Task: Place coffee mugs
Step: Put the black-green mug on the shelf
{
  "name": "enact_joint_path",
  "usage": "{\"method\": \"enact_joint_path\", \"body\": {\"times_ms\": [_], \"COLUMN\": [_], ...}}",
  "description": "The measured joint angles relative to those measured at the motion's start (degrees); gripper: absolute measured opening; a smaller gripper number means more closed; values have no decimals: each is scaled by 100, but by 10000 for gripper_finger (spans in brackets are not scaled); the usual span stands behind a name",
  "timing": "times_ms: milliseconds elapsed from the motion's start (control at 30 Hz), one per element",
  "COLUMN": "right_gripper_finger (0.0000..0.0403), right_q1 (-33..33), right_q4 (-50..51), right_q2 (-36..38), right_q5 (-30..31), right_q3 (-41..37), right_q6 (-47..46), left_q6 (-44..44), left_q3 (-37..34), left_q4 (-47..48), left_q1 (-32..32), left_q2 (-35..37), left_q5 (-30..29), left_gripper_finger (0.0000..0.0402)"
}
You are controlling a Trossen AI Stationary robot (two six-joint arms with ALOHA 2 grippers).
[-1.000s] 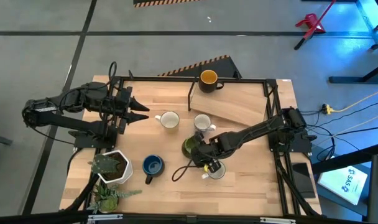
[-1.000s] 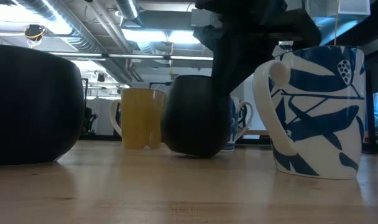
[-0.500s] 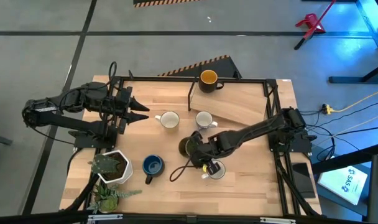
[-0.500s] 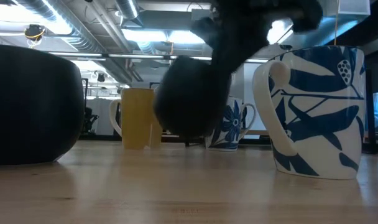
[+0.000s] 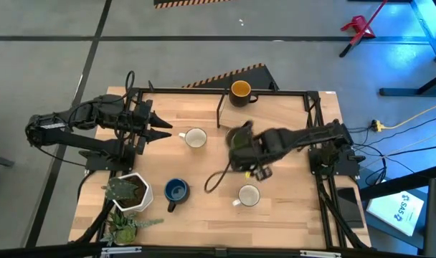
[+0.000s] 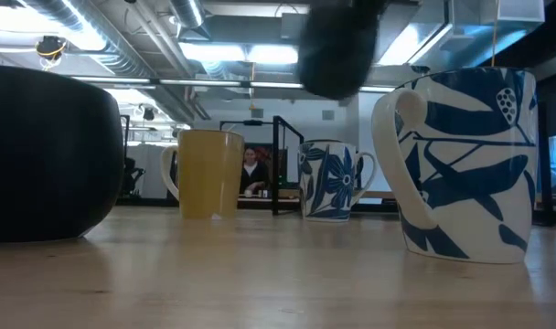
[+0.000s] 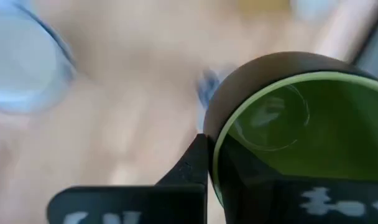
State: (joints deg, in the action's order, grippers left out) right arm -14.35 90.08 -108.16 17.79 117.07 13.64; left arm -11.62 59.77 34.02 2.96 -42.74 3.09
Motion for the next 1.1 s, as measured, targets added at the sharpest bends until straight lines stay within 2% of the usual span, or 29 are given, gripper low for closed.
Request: {"method": "enact_joint_path", "body": {"times_ms": [233,533,667,833,1100], "right_gripper_finger": [1,0,0,0,0], "right_q1": [643,2103,2762,3358,4193], "right_q4": [8,-29,-221,-1009,-1910], "right_q2": [649,1318,1352,1353,1349], "right_q5": [190,96,-358,-770,-1551], "right_q3": [-391,-1421,-2007,-2725,-3354], "right_q6": [-207,-82,381,1085,1709], "left_q6": [0,0,0,2,9], "left_q3": [2,2,2,2,2], "left_q4": [-5,-6,-7,-4,-2], "left_q1": [-2,-2,-2,-2,-2], "left_q2": [0,2,2,1,2], "left_q5": [0,0,0,0,0], "left_gripper_finger": [143,143,143,143,143]}}
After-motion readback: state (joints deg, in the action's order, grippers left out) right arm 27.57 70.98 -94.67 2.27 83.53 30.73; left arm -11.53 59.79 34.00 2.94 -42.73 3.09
